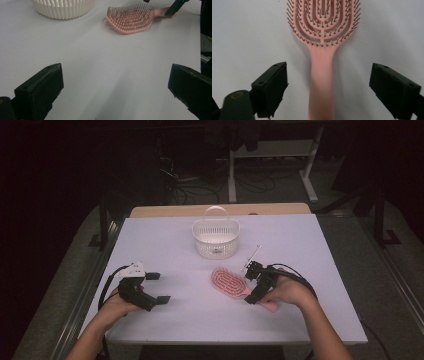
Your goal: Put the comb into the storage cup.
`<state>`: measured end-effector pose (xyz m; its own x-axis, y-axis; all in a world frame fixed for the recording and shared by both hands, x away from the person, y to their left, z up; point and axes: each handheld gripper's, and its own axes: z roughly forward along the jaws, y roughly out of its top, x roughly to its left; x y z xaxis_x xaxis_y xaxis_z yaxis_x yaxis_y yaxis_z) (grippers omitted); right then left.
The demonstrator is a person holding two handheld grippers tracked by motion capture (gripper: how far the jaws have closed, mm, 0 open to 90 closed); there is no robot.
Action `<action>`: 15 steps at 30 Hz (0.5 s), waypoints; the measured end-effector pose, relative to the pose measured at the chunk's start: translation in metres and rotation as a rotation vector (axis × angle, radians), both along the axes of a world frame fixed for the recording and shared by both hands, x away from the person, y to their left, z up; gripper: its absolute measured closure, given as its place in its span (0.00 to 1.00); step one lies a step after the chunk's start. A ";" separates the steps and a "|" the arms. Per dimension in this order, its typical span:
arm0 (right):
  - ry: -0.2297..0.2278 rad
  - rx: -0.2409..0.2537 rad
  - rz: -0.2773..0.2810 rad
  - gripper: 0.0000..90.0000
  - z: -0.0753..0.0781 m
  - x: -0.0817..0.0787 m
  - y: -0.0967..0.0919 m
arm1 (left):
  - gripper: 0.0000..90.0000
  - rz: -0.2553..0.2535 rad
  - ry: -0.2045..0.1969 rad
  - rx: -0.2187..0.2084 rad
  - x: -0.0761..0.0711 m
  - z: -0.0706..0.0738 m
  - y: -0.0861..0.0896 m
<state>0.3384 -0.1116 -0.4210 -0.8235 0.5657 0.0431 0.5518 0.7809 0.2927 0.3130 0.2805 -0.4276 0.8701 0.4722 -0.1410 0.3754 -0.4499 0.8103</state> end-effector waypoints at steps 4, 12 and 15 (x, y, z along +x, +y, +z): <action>0.014 -0.004 0.003 0.22 -0.001 0.000 0.001 | 0.00 -0.001 0.000 0.002 0.000 0.000 0.000; 0.034 -0.022 0.004 0.32 -0.003 0.002 0.005 | 0.00 0.000 0.001 -0.001 0.000 0.000 0.000; 0.039 -0.023 -0.001 0.37 -0.004 0.003 0.006 | 0.00 0.000 0.001 -0.002 0.000 0.000 0.000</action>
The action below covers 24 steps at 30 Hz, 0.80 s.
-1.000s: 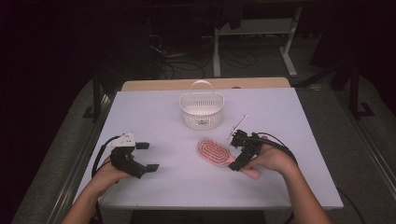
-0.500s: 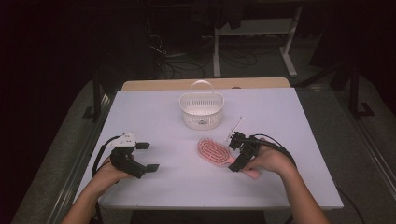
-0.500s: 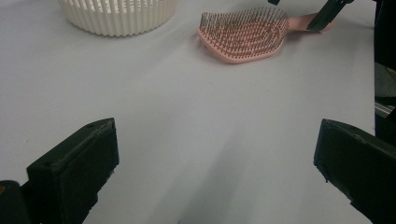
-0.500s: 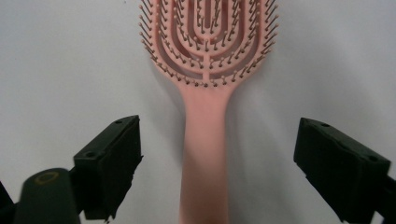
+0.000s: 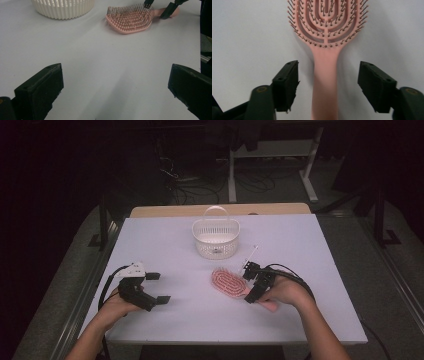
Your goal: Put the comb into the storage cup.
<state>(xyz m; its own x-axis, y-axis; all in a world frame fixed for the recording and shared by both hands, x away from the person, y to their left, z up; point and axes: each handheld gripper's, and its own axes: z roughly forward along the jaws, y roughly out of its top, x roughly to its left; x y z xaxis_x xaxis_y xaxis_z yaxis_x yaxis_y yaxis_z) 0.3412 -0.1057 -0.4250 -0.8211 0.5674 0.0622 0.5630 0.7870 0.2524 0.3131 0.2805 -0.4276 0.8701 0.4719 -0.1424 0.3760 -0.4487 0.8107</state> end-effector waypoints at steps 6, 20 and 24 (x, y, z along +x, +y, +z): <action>0.017 -0.005 -0.004 0.44 -0.001 0.002 0.001 | 0.00 0.000 -0.002 0.000 0.000 0.000 0.000; 0.043 -0.042 0.025 0.57 -0.007 0.005 0.008 | 0.00 0.001 -0.001 0.000 0.000 0.000 0.001; 0.040 -0.064 0.023 0.62 -0.008 0.005 0.010 | 0.00 0.003 -0.002 0.000 0.000 0.001 0.001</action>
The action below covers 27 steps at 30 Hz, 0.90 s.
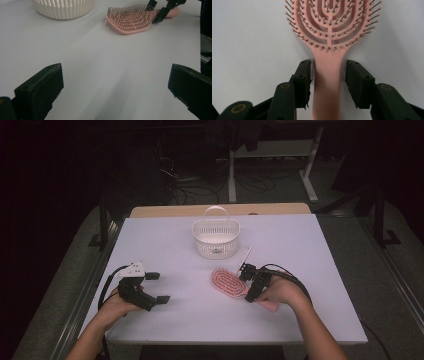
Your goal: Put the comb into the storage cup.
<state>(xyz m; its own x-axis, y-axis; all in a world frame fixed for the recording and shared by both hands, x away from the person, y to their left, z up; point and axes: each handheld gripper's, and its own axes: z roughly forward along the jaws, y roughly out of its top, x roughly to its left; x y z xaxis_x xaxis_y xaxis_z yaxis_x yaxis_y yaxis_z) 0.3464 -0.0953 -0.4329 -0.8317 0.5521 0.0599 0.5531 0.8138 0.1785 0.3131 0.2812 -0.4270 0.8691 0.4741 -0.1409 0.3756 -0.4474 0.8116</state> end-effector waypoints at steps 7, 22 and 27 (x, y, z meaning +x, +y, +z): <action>-0.011 -0.025 0.001 0.68 0.000 0.001 0.003 | 0.00 0.000 -0.001 -0.001 0.000 0.000 0.000; -0.027 -0.069 -0.006 0.73 0.000 0.000 0.007 | 0.00 0.000 0.001 -0.001 -0.001 0.000 -0.001; -0.023 -0.072 -0.009 0.74 0.000 0.000 0.008 | 0.00 0.000 0.000 -0.001 0.000 0.000 -0.001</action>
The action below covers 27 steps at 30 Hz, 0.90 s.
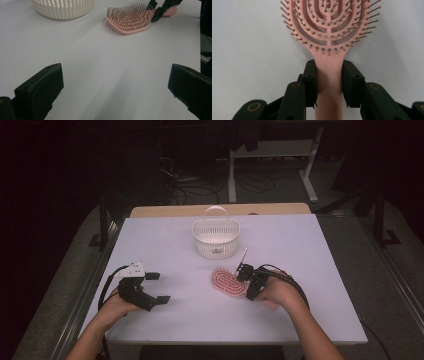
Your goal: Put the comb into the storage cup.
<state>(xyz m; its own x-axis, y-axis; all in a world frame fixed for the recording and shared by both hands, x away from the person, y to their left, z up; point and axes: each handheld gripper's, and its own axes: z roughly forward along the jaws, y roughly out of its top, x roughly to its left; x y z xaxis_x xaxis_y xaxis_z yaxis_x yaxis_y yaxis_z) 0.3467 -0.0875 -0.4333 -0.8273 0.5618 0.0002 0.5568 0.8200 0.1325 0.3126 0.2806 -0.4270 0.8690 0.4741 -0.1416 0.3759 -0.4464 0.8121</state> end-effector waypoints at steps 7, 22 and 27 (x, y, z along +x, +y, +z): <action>-0.002 -0.006 0.003 0.76 0.000 0.000 0.001 | 0.00 0.002 -0.001 0.000 0.000 0.000 0.000; -0.005 0.051 -0.023 0.76 0.001 -0.002 -0.008 | 0.00 0.004 -0.005 0.001 0.000 0.001 0.002; -0.007 0.082 -0.036 0.76 0.003 -0.001 -0.015 | 0.00 0.005 -0.004 0.000 0.000 0.001 0.001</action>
<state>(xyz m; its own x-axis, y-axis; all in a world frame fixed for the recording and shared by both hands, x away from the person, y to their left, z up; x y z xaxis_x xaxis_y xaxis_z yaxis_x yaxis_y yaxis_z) 0.3457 -0.1027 -0.4304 -0.8068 0.5893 0.0416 0.5844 0.7857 0.2029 0.3129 0.2821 -0.4263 0.8671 0.4786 -0.1377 0.3746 -0.4446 0.8137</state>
